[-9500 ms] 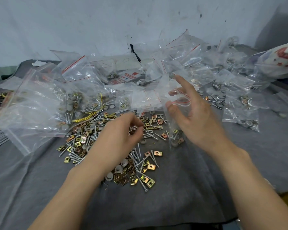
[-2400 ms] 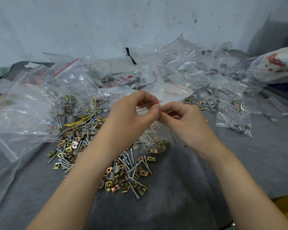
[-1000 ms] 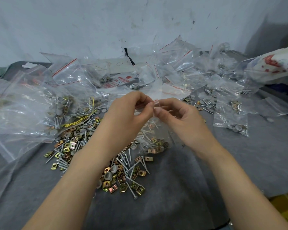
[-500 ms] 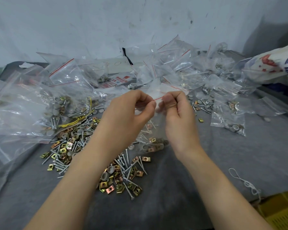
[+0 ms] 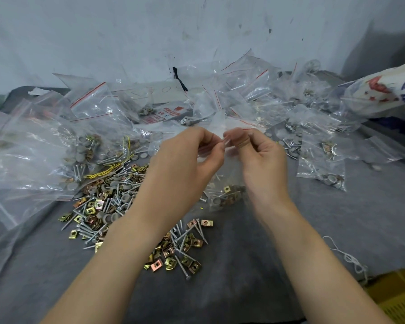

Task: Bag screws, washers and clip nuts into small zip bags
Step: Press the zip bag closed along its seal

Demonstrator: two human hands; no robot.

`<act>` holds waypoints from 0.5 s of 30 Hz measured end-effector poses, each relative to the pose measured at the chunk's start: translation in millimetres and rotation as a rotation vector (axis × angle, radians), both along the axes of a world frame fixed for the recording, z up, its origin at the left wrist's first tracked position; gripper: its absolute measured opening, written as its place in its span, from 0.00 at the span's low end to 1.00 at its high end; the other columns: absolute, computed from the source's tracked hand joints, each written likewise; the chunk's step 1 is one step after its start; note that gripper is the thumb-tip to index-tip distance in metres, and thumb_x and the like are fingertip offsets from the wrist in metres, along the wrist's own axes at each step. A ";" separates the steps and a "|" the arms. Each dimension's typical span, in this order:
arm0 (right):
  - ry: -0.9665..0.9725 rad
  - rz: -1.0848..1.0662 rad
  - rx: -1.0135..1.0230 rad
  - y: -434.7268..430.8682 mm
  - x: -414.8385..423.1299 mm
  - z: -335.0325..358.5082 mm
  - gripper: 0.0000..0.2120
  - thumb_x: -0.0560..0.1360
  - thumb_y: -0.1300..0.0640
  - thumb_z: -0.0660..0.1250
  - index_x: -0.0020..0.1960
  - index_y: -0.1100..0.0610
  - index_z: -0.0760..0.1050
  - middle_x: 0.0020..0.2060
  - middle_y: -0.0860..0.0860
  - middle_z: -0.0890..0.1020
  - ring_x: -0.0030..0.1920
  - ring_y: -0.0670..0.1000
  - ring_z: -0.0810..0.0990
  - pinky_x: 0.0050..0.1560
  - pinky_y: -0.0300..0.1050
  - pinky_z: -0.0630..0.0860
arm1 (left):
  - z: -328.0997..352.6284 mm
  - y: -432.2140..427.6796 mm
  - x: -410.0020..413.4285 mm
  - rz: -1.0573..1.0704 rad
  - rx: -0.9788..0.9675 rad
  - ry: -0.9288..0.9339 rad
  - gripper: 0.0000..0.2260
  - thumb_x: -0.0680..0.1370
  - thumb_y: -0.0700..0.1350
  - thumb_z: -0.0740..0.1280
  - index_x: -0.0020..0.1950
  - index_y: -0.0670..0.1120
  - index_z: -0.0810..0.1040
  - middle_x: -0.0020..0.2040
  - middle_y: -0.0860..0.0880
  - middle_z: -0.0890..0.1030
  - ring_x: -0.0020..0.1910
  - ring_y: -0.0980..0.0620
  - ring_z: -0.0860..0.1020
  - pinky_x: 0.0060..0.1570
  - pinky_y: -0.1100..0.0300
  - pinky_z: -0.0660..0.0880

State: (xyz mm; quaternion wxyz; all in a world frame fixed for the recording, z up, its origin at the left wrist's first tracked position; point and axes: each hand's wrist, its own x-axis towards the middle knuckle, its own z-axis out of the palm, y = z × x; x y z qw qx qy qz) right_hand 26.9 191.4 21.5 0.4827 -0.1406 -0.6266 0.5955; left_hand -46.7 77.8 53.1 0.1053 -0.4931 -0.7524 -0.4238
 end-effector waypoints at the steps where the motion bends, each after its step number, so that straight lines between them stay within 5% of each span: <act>1: 0.009 -0.024 -0.015 1.6 0.2 1.3 0.10 0.81 0.59 0.67 0.42 0.54 0.81 0.34 0.43 0.83 0.37 0.40 0.80 0.42 0.31 0.74 | -0.4 0.0 1.0 -0.002 -0.004 0.002 0.02 0.78 0.50 0.68 0.46 0.56 0.78 0.40 0.64 0.79 0.44 0.70 0.77 0.45 0.76 0.70; 6: 0.014 -0.128 -0.103 10.0 4.0 6.3 0.11 0.82 0.58 0.66 0.42 0.54 0.81 0.33 0.42 0.83 0.35 0.40 0.78 0.40 0.34 0.75 | -2.5 -2.8 2.5 -0.004 -0.018 0.002 0.02 0.78 0.50 0.67 0.46 0.56 0.79 0.40 0.62 0.79 0.44 0.65 0.77 0.48 0.71 0.71; 11: 0.018 -0.211 -0.095 17.1 4.7 6.8 0.12 0.82 0.56 0.66 0.41 0.54 0.82 0.32 0.42 0.82 0.35 0.39 0.78 0.38 0.32 0.74 | -1.1 -3.9 6.2 -0.024 -0.016 0.018 0.02 0.78 0.48 0.68 0.46 0.55 0.79 0.40 0.61 0.80 0.44 0.66 0.77 0.47 0.77 0.68; 15: 0.037 -0.259 -0.283 33.6 13.4 4.7 0.12 0.82 0.50 0.65 0.42 0.52 0.81 0.33 0.42 0.84 0.34 0.42 0.79 0.39 0.40 0.74 | -2.1 -12.1 3.5 -0.031 0.002 -0.040 0.03 0.78 0.47 0.68 0.45 0.54 0.79 0.40 0.60 0.81 0.45 0.65 0.78 0.48 0.75 0.70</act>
